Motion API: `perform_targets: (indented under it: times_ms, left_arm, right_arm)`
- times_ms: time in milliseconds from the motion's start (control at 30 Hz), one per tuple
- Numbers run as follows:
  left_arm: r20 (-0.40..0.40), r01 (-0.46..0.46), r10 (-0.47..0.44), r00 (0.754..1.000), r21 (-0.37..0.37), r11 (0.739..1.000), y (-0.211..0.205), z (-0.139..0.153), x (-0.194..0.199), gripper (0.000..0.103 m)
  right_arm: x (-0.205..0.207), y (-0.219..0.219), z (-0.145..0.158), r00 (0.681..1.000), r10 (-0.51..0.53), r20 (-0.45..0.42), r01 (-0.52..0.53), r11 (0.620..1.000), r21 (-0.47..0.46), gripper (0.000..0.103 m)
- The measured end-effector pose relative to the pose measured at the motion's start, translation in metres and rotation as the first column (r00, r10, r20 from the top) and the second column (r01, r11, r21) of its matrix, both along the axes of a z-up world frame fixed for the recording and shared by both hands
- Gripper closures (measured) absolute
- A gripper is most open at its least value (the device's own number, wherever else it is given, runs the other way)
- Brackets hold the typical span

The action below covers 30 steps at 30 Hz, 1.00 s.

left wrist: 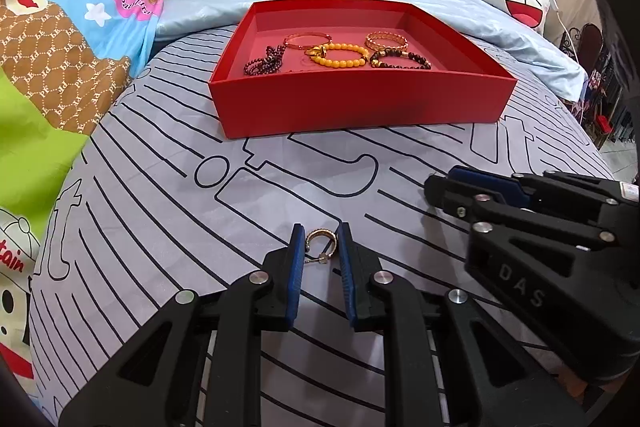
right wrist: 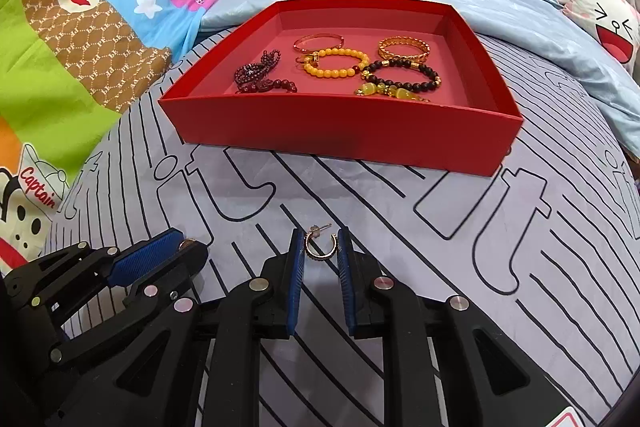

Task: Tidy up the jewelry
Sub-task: 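Carry both held earrings up and over the red tray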

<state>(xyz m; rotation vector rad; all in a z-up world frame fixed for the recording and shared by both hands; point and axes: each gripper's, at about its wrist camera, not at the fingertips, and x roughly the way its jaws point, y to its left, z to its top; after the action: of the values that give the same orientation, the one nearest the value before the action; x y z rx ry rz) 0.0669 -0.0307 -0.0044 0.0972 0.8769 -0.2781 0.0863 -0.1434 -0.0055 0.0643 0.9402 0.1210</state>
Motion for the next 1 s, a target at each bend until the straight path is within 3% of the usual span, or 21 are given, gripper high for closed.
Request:
perform_targets:
  times_ms: [767, 1000]
  left_arm:
    - [-0.012, 0.012, -0.012, 1.0, -0.011, 1.0, -0.01, 0.021, 0.0, 0.086]
    - [0.031, 0.017, -0.017, 0.999, -0.023, 1.0, -0.015, 0.041, 0.013, 0.086]
  right_arm:
    - [-0.021, -0.016, 0.029, 0.999, -0.01, 0.053, 0.008, 0.999, 0.032, 0.087]
    - [-0.016, -0.024, 0.044, 0.997, -0.008, 0.079, 0.004, 0.998, 0.056, 0.087]
